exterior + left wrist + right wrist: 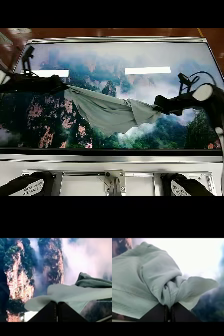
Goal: Fold the shirts.
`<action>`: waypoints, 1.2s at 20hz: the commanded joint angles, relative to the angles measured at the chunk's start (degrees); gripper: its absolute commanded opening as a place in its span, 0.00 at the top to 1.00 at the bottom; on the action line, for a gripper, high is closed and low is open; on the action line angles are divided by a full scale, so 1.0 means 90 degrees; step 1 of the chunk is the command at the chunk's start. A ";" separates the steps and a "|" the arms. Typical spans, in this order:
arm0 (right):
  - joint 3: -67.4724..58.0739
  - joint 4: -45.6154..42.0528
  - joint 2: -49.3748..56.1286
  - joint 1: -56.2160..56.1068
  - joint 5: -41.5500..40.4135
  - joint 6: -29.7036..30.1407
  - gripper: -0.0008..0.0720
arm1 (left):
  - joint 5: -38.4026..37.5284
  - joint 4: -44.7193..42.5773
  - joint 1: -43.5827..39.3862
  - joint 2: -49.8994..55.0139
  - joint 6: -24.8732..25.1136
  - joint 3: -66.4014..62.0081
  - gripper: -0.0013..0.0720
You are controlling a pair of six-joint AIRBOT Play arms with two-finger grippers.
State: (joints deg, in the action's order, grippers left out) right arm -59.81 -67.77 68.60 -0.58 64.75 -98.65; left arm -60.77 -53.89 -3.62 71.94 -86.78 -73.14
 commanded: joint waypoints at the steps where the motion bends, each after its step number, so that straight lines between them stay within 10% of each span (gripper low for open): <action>1: 0.0034 0.0350 0.1375 0.0007 -0.1574 -0.0012 0.91 | 0.0512 0.0418 -0.0160 0.1294 0.0053 0.0015 0.93; 4: 0.0032 0.0743 0.1904 0.0007 -0.2300 -0.0010 0.90 | 0.0170 0.0461 -0.0250 0.2079 -0.0228 0.0015 0.83; 5: 0.0032 0.0889 0.1923 0.0007 -0.2501 -0.0010 0.83 | 0.0066 0.0478 -0.0248 0.2222 -0.0240 0.0015 0.59; 7: -0.0097 0.1081 0.1887 0.0007 -0.2725 0.0092 0.20 | -0.0063 0.0488 -0.0192 0.2268 -0.0437 0.0007 0.22; 8: -0.0304 0.1090 0.1880 0.0010 -0.2550 0.0437 0.13 | -0.0236 0.0491 -0.0124 0.2225 -0.0435 -0.0056 0.21; 12: -0.1479 0.0221 0.1693 0.0318 -0.0780 0.1863 0.13 | -0.1717 0.0466 0.0442 0.1773 -0.0221 -0.0520 0.22; 14: -0.1853 -0.1056 0.1494 0.0539 -0.0068 0.1875 0.13 | -0.2305 0.0418 0.0505 0.1358 0.0085 -0.0510 0.46; 16: -0.1889 -0.1960 0.1326 0.0780 0.0381 0.1865 0.13 | -0.2516 -0.0010 0.0199 0.0971 0.0136 -0.0444 0.47; 17: -0.1889 -0.2108 0.1321 0.0942 0.0639 0.1868 0.13 | -0.2443 -0.0095 -0.0015 0.0828 0.0136 -0.0306 0.42; 19: -0.1758 -0.1887 0.1321 0.1246 0.0823 0.1880 0.13 | -0.2103 -0.0032 -0.0605 0.0721 -0.0107 0.0238 0.01; 24: -0.1409 -0.0597 0.1489 0.1532 0.0772 0.2353 0.13 | 0.0046 0.0019 -0.2285 0.1013 -0.0838 0.2166 0.01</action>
State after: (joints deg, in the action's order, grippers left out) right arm -73.56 -77.56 81.23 11.81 70.15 -79.94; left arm -71.72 -53.67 -17.23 80.44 -89.84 -61.73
